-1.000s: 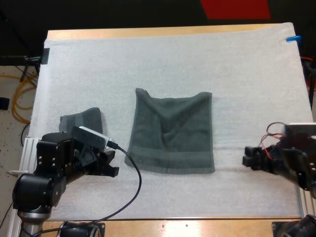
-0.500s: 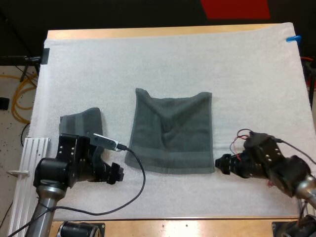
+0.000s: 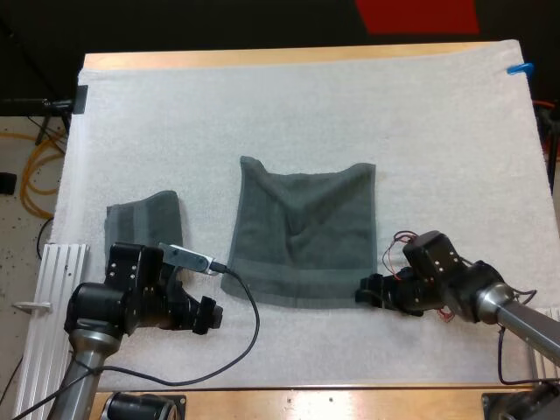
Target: Pick towel from pile fold and stack
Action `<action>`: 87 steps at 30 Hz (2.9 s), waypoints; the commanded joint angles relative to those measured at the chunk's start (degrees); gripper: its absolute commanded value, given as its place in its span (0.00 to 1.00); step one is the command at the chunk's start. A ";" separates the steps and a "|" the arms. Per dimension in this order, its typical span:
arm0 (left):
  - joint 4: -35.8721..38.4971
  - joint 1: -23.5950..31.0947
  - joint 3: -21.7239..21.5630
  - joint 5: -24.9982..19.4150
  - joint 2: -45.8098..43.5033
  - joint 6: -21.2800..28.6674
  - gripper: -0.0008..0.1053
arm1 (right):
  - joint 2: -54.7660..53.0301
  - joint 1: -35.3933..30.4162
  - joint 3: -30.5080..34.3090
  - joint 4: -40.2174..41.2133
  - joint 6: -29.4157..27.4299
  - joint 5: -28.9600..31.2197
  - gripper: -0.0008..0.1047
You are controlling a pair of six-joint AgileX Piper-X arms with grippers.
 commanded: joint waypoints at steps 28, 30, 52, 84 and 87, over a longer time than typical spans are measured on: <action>-8.37 0.11 0.01 11.56 -0.18 0.44 0.69 | -0.55 -0.19 0.00 3.23 -4.43 1.39 0.01; -11.15 -0.19 0.01 11.25 0.22 0.28 0.69 | -1.95 -0.19 0.00 5.14 -5.28 3.16 0.01; -25.54 -14.09 0.01 -1.63 31.36 -3.74 0.69 | -3.23 -0.19 0.00 6.16 -6.32 3.99 0.01; -22.04 -17.09 0.01 6.36 31.25 -2.84 0.01 | -5.20 -0.07 0.00 10.35 -8.94 3.99 0.01; -17.54 -18.36 0.01 6.35 27.77 -1.98 0.01 | -8.83 -0.05 0.00 14.05 -8.94 3.99 0.01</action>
